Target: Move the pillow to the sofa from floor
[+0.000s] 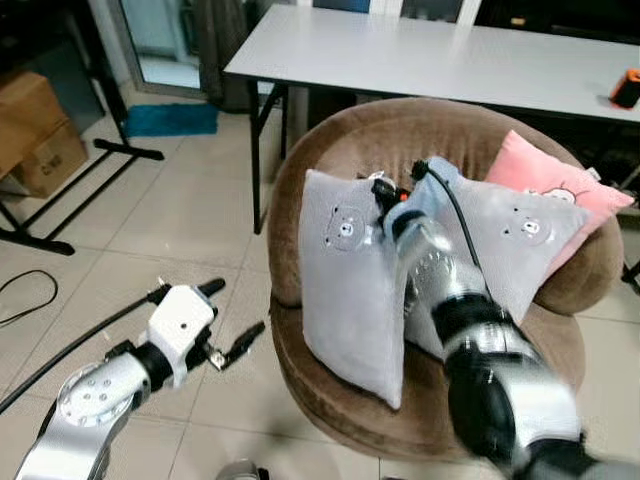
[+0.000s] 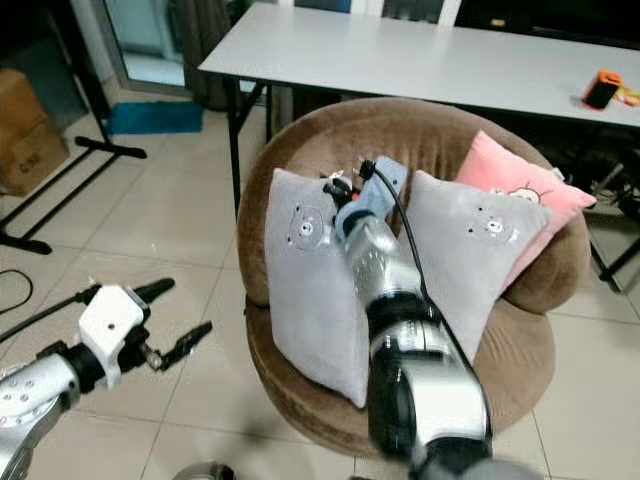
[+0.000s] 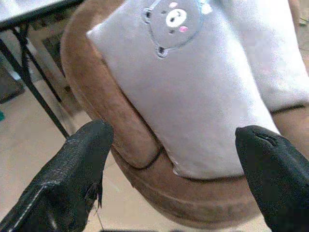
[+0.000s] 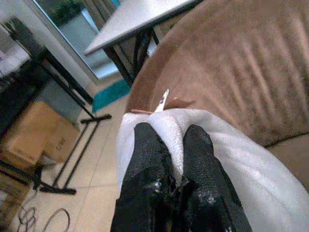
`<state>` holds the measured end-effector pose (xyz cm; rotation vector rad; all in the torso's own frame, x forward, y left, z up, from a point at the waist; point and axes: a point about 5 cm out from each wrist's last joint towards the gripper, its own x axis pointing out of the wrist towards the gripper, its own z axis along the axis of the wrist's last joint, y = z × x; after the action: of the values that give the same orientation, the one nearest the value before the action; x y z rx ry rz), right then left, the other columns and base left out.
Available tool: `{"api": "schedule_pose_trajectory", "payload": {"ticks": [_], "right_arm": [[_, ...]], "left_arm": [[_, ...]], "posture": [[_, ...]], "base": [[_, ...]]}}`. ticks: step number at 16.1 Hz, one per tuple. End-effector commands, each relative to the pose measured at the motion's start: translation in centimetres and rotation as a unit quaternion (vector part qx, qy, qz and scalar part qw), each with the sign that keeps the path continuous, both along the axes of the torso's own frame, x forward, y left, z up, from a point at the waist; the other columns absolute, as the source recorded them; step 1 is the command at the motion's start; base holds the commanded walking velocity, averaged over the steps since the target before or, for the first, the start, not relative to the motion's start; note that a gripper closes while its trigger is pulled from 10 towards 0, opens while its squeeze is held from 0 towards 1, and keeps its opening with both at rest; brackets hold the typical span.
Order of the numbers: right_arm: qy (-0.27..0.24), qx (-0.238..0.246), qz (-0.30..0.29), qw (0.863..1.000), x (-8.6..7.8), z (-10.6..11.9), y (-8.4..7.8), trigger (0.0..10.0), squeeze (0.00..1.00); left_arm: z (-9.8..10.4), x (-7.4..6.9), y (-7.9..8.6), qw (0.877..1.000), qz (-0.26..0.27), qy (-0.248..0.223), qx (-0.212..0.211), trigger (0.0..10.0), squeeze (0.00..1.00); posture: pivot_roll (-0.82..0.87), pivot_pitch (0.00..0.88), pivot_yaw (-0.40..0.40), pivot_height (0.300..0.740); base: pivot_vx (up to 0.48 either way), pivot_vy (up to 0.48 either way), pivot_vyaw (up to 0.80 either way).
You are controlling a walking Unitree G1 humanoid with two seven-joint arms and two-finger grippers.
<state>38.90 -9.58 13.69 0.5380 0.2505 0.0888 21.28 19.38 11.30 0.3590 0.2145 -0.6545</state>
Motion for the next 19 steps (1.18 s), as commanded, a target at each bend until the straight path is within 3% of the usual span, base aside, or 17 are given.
{"api": "schedule_pose_trajectory", "payload": {"ticks": [1,4,5,6,9,11,15,16,17,19], "right_arm": [[-0.001,-0.007,-0.010,1.000,0.3,0.1,-0.5,10.0,0.00],[0.032,-0.075,-0.025,0.996,0.3,-0.9,-1.3,10.0,0.00],[0.036,-0.086,-0.032,0.995,0.4,-0.9,-1.6,10.0,0.31],[0.032,-0.093,-0.042,0.994,0.7,-0.4,-1.9,10.0,1.00],[0.013,-0.090,-0.059,0.994,1.4,1.1,-2.6,10.0,1.00],[-0.028,-0.106,-0.058,0.992,2.0,3.0,-3.5,10.0,1.00],[-0.060,-0.110,-0.077,0.989,2.2,4.0,-5.2,10.0,1.00],[-0.061,-0.109,-0.067,0.990,2.1,3.6,-5.5,10.0,0.29],[-0.075,-0.099,-0.039,0.991,1.9,3.2,-5.4,10.0,0.00],[-0.099,-0.136,0.015,0.986,0.8,1.2,-5.7,10.0,0.00]], "left_arm": [[0.1,-0.4,-0.3,1.000,-0.014,0.009,-0.002,10.0,0.00],[-0.4,-1.0,0.0,1.000,-0.017,0.022,0.002,10.0,0.00],[-0.5,-1.2,0.0,1.000,-0.017,0.025,0.003,10.0,0.00],[-0.6,-1.3,0.0,0.999,-0.016,0.028,0.004,10.0,0.00],[-0.7,-1.7,0.0,0.999,-0.015,0.033,0.003,10.0,0.00],[-0.8,-1.7,-0.2,0.999,-0.014,0.035,0.000,10.0,0.00],[-0.9,-1.9,-1.0,0.998,-0.036,0.052,-0.028,10.0,0.00],[-0.9,-1.9,-1.1,0.997,-0.043,0.056,-0.031,10.0,0.00],[-0.8,-1.9,-1.1,0.997,-0.043,0.054,-0.035,10.0,0.00],[-0.5,-1.6,-0.7,0.997,-0.014,0.042,-0.063,10.0,0.00]], "posture": [[0.10,0.015,-0.062,0.740],[0.10,0.043,-0.074,0.740],[0.10,0.051,-0.077,0.740],[0.10,0.060,-0.080,0.740],[0.10,0.066,-0.087,0.740],[0.09,0.057,-0.089,0.740],[0.07,0.018,-0.076,0.740],[0.06,0.006,-0.069,0.740],[0.05,0.000,-0.063,0.740],[0.02,0.000,-0.043,0.740]], "base": [[0.000,0.000,0.00],[0.000,0.000,0.00],[0.000,0.000,0.00],[0.000,0.000,0.00],[0.000,0.000,0.00],[0.000,0.000,0.00],[0.000,0.000,0.00],[0.000,0.000,0.00],[0.000,0.000,0.00],[0.000,0.000,0.00]]}}
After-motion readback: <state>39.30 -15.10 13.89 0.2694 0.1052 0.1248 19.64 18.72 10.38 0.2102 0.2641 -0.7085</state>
